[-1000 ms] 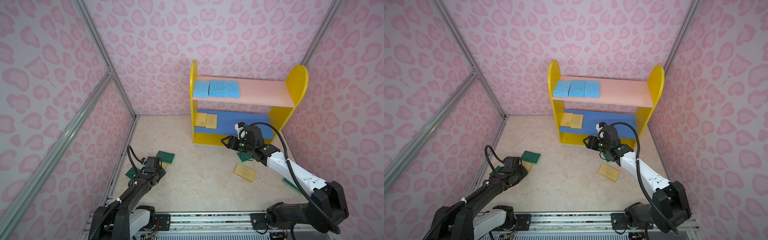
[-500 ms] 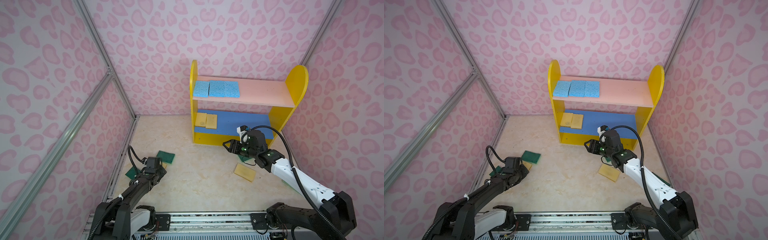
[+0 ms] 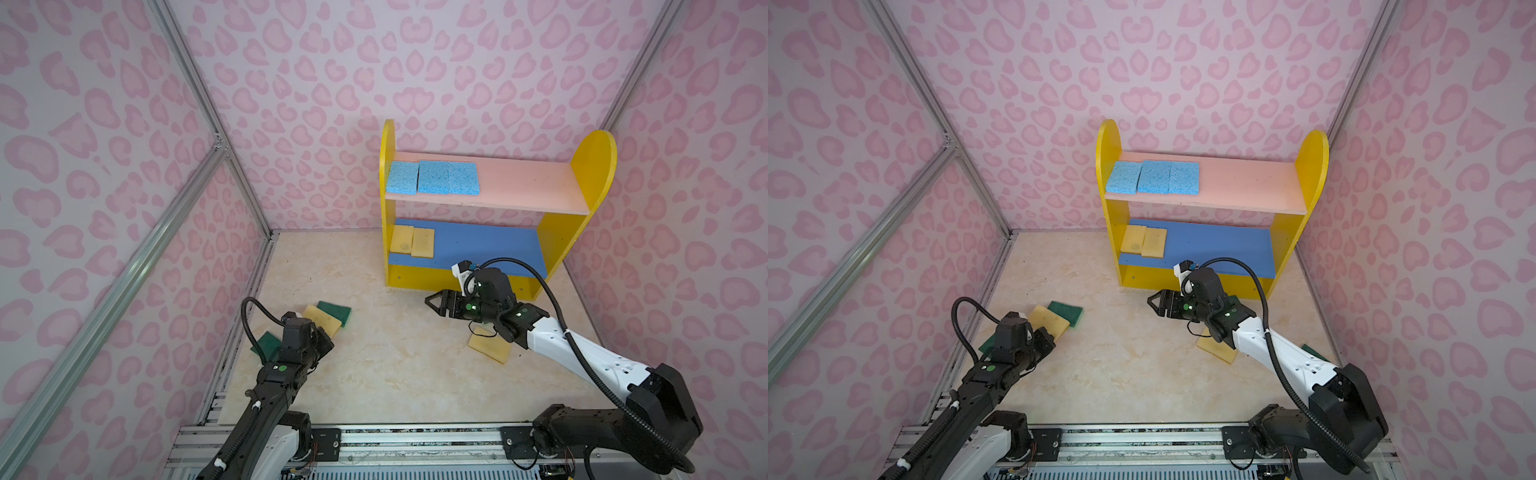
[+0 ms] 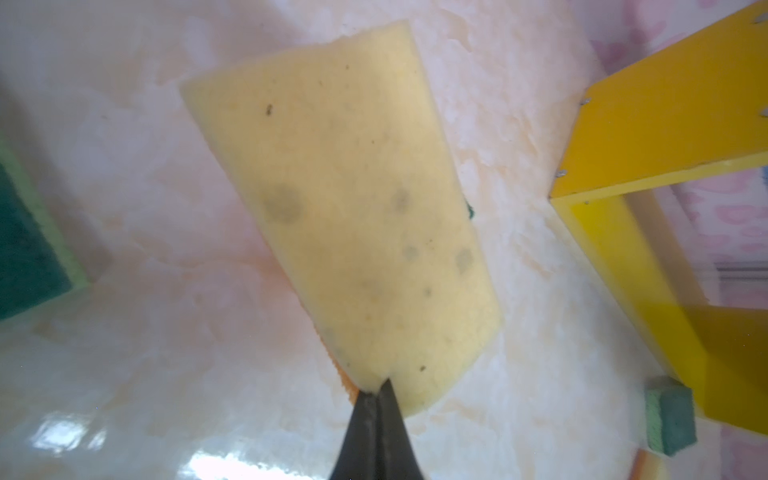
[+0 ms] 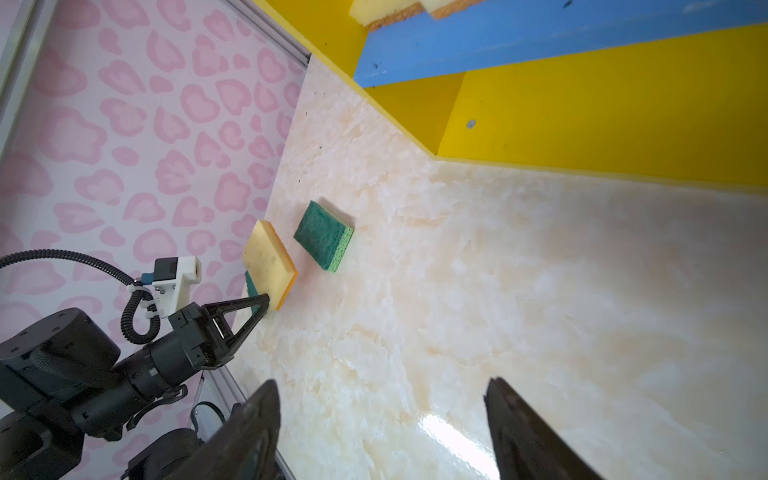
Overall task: Place and organize the cleaning sponges onto the shelf
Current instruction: 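Lift the yellow sponge with the left gripper toward the approaching right gripper, then close the right gripper on the yellow sponge and open the left gripper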
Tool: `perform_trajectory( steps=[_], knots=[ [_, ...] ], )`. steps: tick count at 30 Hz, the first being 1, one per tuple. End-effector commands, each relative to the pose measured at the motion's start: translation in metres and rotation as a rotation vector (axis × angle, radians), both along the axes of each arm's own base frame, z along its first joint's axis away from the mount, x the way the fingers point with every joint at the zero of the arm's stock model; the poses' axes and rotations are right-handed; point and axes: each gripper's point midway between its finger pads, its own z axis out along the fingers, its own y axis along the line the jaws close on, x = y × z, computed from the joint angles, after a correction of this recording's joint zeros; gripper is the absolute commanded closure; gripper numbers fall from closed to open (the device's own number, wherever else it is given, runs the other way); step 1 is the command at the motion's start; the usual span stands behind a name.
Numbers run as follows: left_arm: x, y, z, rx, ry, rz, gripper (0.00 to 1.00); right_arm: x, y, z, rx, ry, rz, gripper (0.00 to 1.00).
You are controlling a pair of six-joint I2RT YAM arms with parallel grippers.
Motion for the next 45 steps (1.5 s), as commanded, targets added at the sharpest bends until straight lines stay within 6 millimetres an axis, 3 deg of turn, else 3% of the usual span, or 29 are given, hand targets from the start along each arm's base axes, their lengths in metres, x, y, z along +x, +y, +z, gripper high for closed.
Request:
perform_trajectory(
  steps=[1, 7, 17, 26, 35, 45],
  knots=[
    [-0.002, -0.023, 0.018, -0.060, -0.022, -0.102, 0.97, -0.002, 0.026, 0.013, 0.102, -0.019, 0.055, 0.21],
    [0.000, -0.067, 0.045, -0.110, -0.053, -0.250, 0.97, -0.012, 0.067, 0.014, 0.160, 0.002, 0.133, 0.27],
    [0.011, -0.106, 0.081, -0.138, -0.109, -0.334, 0.97, -0.020, 0.100, 0.013, 0.184, 0.008, 0.177, 0.33],
    [0.013, -0.116, 0.093, -0.170, -0.127, -0.357, 0.97, -0.022, 0.120, 0.014, 0.203, 0.016, 0.200, 0.38],
    [0.012, -0.120, 0.104, -0.190, -0.148, -0.371, 0.97, -0.015, 0.126, 0.012, 0.208, 0.022, 0.195, 0.44],
    [0.011, -0.123, 0.104, -0.197, -0.145, -0.380, 0.96, -0.012, 0.133, 0.012, 0.222, 0.027, 0.203, 0.58]
  ],
)
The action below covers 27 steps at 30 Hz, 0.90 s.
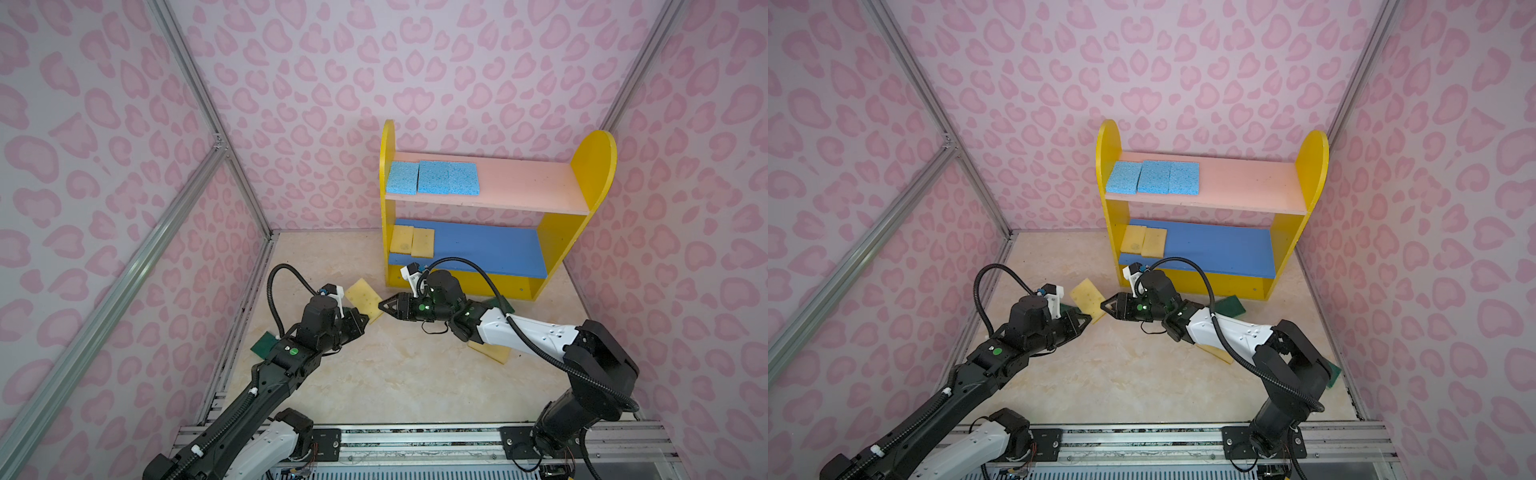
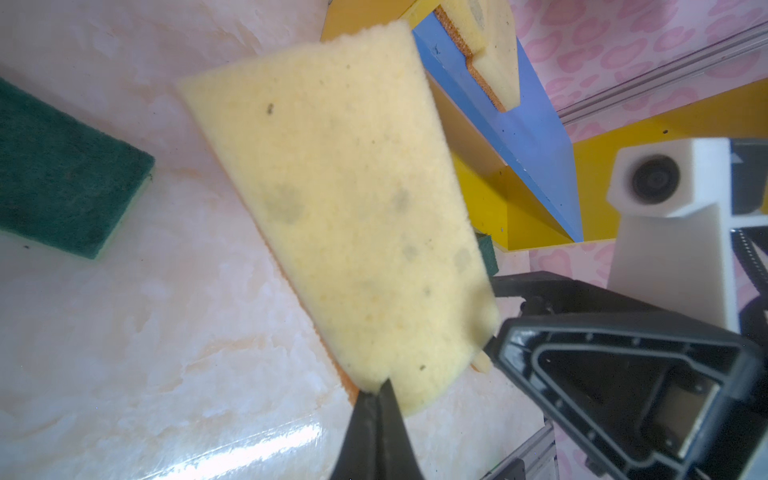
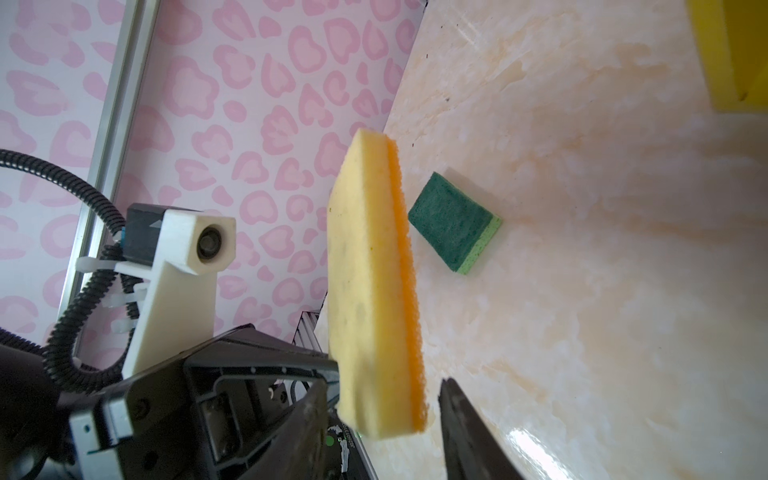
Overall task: Place and organize the cleaning sponges onto the shelf
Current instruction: 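Close the right gripper on the yellow sponge and open the left gripper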
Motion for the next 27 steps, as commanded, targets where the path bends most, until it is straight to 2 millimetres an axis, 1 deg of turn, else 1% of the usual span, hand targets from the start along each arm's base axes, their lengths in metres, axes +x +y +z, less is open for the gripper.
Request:
perform_trajectory(
  steps=[1, 8, 9, 10, 12, 14, 15, 16, 18, 21, 24, 27],
  knots=[
    [0.004, -0.003, 0.012, -0.027, -0.033, -0.001, 0.96, 0.001, 0.004, 0.003, 0.021, -0.008, 0.008, 0.60],
    [0.005, -0.002, 0.011, -0.017, -0.030, 0.005, 0.97, 0.001, 0.003, 0.003, 0.023, -0.010, 0.009, 0.74],
    [0.005, -0.002, 0.011, -0.013, -0.030, 0.007, 0.93, 0.001, 0.003, 0.004, 0.023, -0.009, 0.008, 0.76],
    [0.005, 0.000, 0.011, -0.007, -0.030, 0.010, 0.85, 0.001, 0.001, 0.003, 0.022, -0.008, 0.004, 0.78],
    [0.005, 0.001, 0.011, 0.001, -0.034, 0.012, 0.62, 0.003, -0.003, 0.003, 0.025, -0.005, -0.007, 0.82],
    [0.005, 0.003, 0.011, 0.017, -0.039, 0.017, 0.29, 0.006, -0.011, 0.003, 0.033, 0.000, -0.024, 0.83],
    [0.006, 0.005, 0.011, 0.025, -0.040, 0.025, 0.19, 0.007, -0.014, 0.002, 0.032, 0.004, -0.032, 0.84],
    [0.006, 0.007, 0.010, 0.038, -0.040, 0.031, 0.15, 0.008, -0.018, 0.003, 0.032, 0.000, -0.040, 0.84],
    [0.006, 0.012, 0.009, 0.060, -0.044, 0.048, 0.12, 0.011, -0.028, 0.002, 0.026, 0.002, -0.060, 0.85],
    [0.007, 0.019, 0.007, 0.094, -0.047, 0.070, 0.11, 0.016, -0.049, 0.002, 0.022, 0.006, -0.103, 0.85],
    [0.007, 0.023, 0.002, 0.115, -0.047, 0.082, 0.10, 0.023, -0.074, 0.001, 0.013, 0.015, -0.157, 0.85],
    [0.007, 0.024, -0.007, 0.135, -0.032, 0.083, 0.10, 0.033, -0.106, 0.001, 0.003, 0.024, -0.233, 0.85]
  ],
)
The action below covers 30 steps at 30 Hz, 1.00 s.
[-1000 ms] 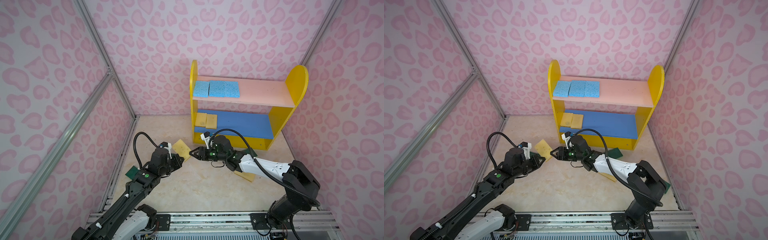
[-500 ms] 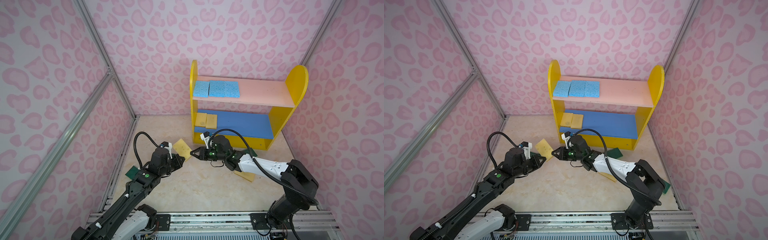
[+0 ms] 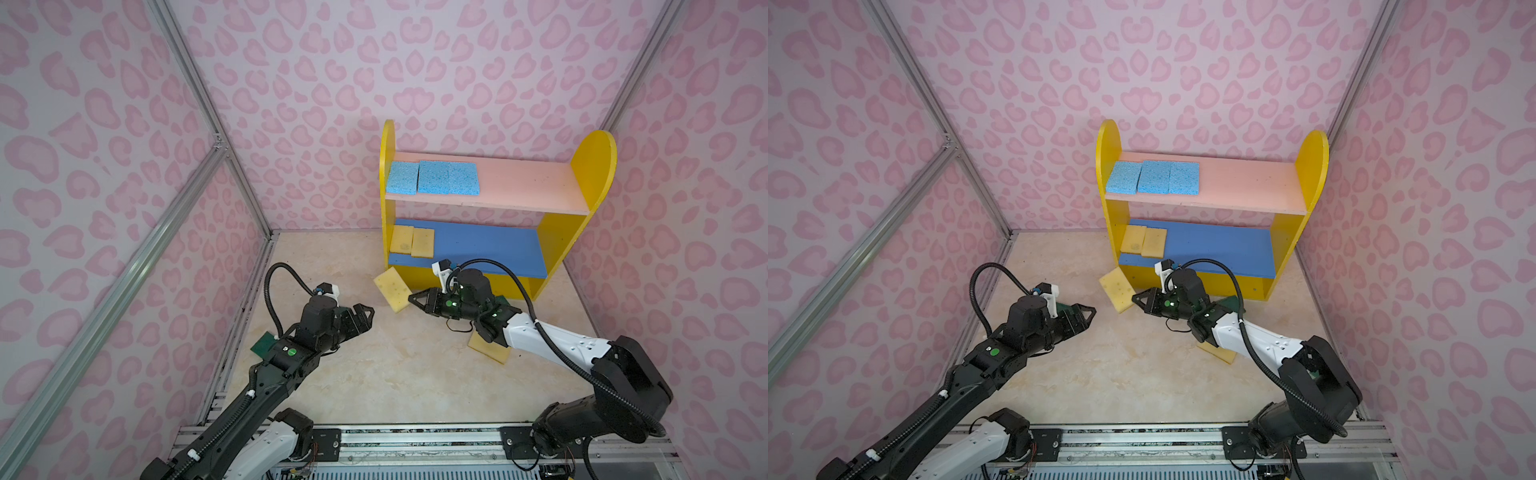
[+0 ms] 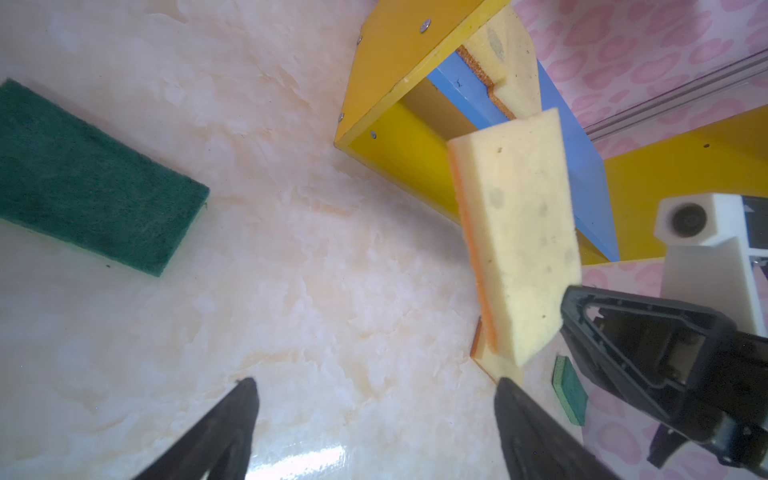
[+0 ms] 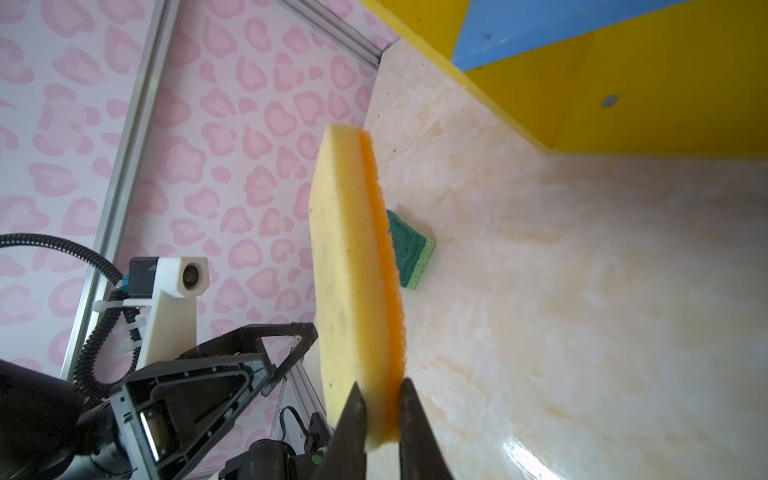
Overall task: Place and organize the cleaning sponges onto the shelf
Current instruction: 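Close the right gripper on the yellow sponge and open the left gripper, then carry the yellow sponge with the right gripper onto the blue lower shelf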
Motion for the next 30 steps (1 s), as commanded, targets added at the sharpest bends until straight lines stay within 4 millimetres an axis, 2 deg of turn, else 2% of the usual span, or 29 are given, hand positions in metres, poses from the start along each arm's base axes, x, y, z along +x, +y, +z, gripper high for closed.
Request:
perform_trajectory(
  steps=[1, 7, 13, 19, 25, 30],
  knots=[
    [0.001, 0.006, -0.011, 0.045, 0.011, 0.013, 0.10, 0.009, -0.028, -0.001, -0.010, 0.012, -0.069, 0.85],
    [0.004, 0.003, -0.028, 0.073, 0.043, -0.002, 0.09, 0.034, -0.088, 0.008, -0.035, 0.029, -0.249, 0.85],
    [0.008, 0.001, -0.035, 0.096, 0.052, -0.014, 0.10, 0.062, -0.123, 0.011, -0.014, 0.070, -0.373, 0.85],
    [0.009, 0.000, -0.043, 0.114, 0.065, -0.031, 0.09, 0.093, -0.144, 0.011, 0.009, 0.092, -0.480, 0.86],
    [0.009, -0.002, -0.051, 0.123, 0.082, -0.047, 0.09, 0.123, -0.147, 0.005, 0.008, 0.135, -0.527, 0.88],
    [0.009, -0.005, -0.055, 0.116, 0.090, -0.060, 0.09, 0.140, -0.151, -0.006, -0.014, 0.180, -0.580, 0.90]
  ],
)
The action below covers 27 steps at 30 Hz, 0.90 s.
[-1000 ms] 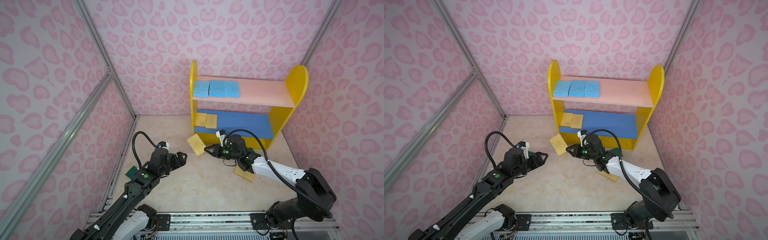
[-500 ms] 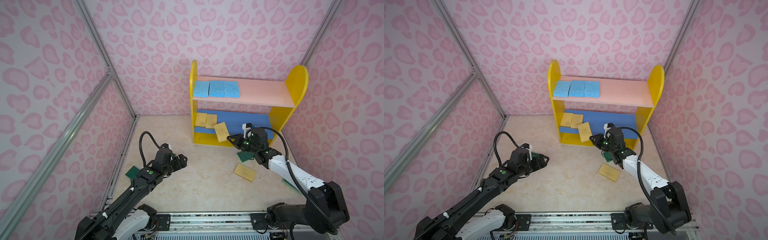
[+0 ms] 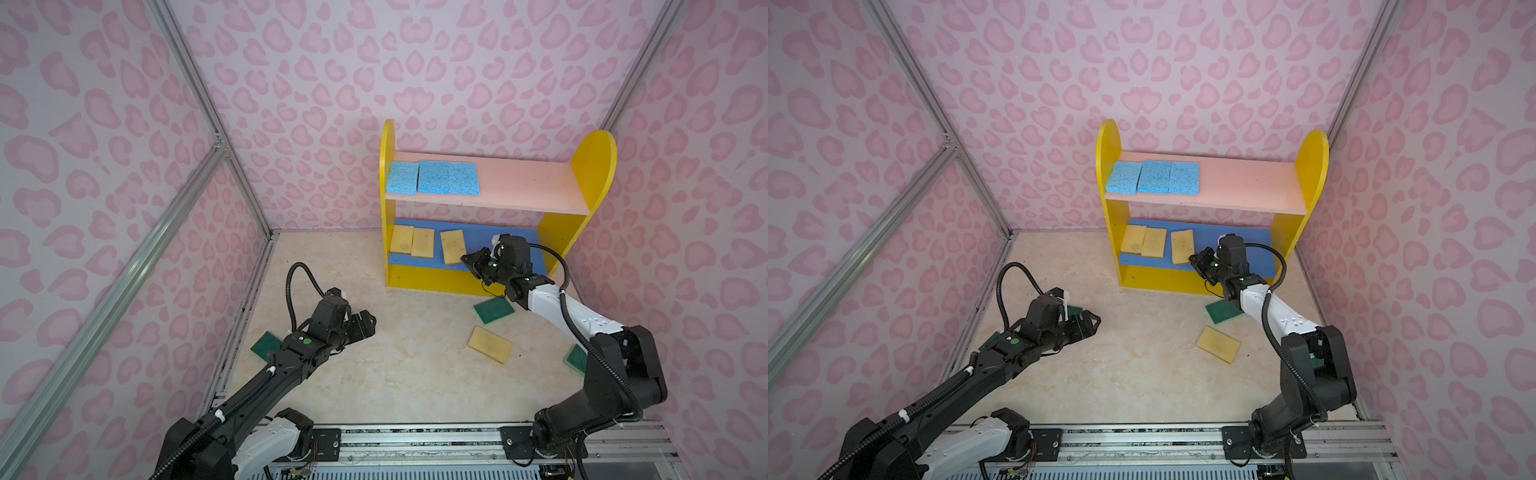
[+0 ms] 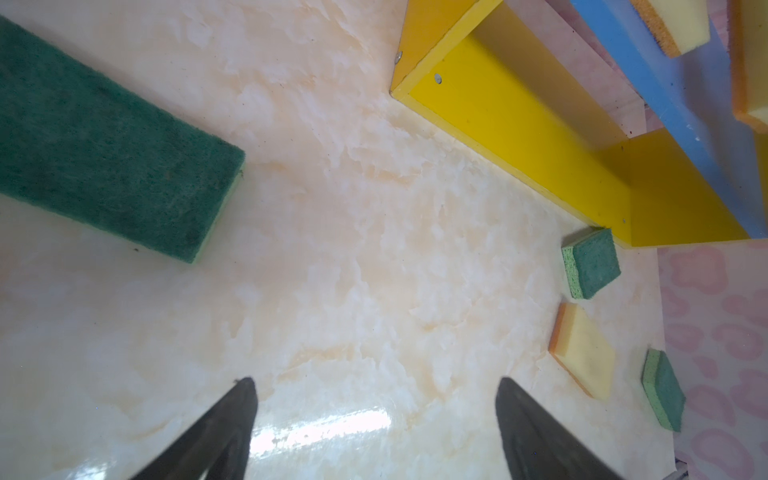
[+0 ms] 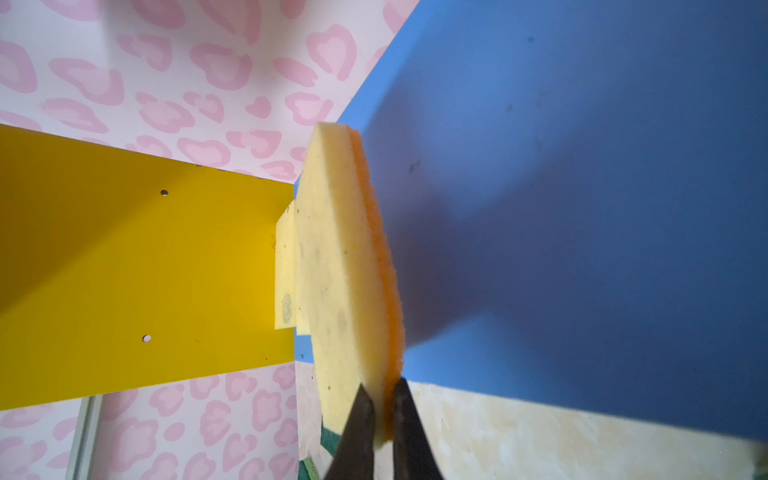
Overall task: Place and organize the cleaning sponges onto the shelf
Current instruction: 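Carry the yellow sponge with the right gripper onto the blue lower shelf, then set the yellow sponge upright beside the other two and open the right gripper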
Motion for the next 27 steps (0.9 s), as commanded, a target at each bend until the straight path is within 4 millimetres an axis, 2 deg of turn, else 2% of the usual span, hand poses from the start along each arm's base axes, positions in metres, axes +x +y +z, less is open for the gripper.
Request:
perform_trajectory(
  steps=[1, 4, 14, 24, 27],
  knots=[
    [0.003, -0.005, 0.002, -0.015, -0.018, -0.022, 0.09, 0.008, -0.005, -0.009, -0.003, 0.037, -0.053, 0.90],
    [0.004, -0.006, -0.001, -0.014, -0.012, -0.026, 0.09, 0.014, -0.005, -0.014, 0.003, 0.053, -0.062, 0.89],
    [0.006, -0.011, -0.004, -0.017, -0.001, -0.043, 0.09, 0.020, 0.005, -0.021, 0.015, 0.060, -0.034, 0.78],
    [0.005, -0.010, -0.003, -0.018, -0.004, -0.040, 0.09, 0.031, 0.019, -0.017, 0.022, 0.051, 0.003, 0.81],
    [0.004, -0.009, -0.001, -0.015, -0.009, -0.040, 0.09, 0.033, 0.023, -0.015, 0.015, 0.048, 0.017, 0.76]
  ],
)
